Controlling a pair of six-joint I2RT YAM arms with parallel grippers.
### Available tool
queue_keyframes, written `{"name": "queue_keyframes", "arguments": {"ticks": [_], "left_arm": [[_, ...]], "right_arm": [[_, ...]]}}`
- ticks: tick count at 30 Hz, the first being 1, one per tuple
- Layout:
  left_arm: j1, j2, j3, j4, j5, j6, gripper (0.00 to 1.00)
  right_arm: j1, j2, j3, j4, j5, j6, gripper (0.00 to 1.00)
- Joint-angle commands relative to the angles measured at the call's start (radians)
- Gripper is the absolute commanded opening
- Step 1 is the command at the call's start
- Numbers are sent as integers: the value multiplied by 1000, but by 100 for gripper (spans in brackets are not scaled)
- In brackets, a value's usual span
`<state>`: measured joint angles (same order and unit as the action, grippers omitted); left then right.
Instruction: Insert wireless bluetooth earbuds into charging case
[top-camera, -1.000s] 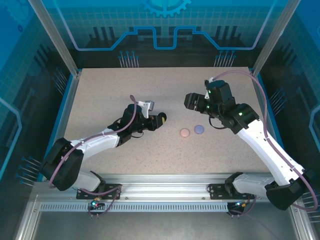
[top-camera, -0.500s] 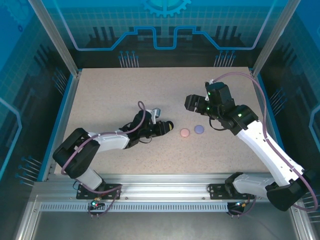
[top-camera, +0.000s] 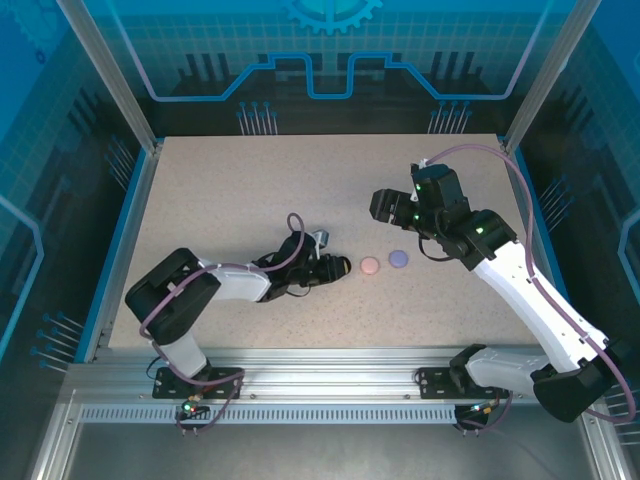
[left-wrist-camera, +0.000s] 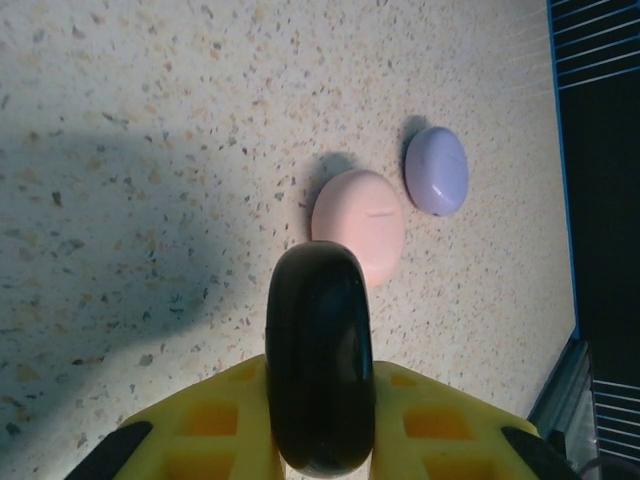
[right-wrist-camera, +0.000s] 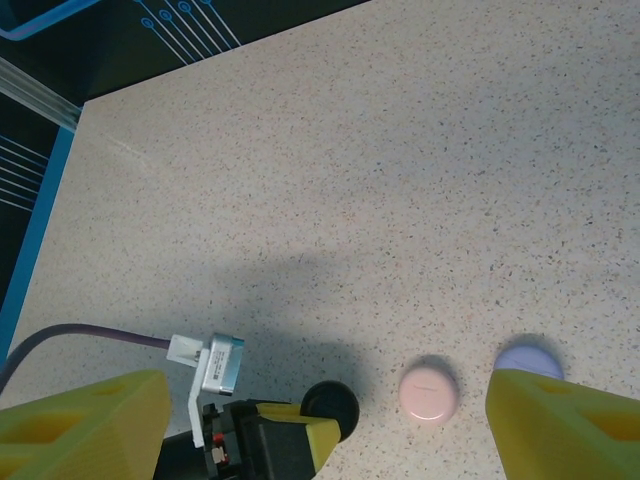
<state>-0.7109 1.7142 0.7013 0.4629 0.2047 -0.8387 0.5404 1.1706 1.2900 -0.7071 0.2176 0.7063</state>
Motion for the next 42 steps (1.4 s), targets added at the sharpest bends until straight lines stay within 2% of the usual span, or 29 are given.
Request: {"name": "queue_keyframes", "arguments": {"ticks": [1,10,16,21,31,33,38,41,42], "left_arm": [[-14,35,6,27,-13,7,0],[-32,83,22,14,-13,25,3],[-33,94,23,9,-16,40,13],[-32,80,34,-27,-37,84,27],[-6,-6,64,-143,-90,193,63],[5,-31,66,-170,-99,214,68],[42,-108,69,-241,-123,268,74],[67,-169,69,-285,-138,302,79],[73,-193,70,-301,-145,315,82]], "right_arm": [[-8,-25,-4,-15,24,-13,84],[-8,-27,-4,-18,28,-12,84],[-8,-27,-2,-19,31,-11,84],[-8,-28,2,-22,31,-10,84],[-8,-33,9,-40,37,-10,84],[-9,-34,12,-45,39,-10,85],[-10,-39,26,-65,50,-14,86],[-10,-48,35,-83,66,-25,90],[-9,-54,35,-90,77,-28,95]]}}
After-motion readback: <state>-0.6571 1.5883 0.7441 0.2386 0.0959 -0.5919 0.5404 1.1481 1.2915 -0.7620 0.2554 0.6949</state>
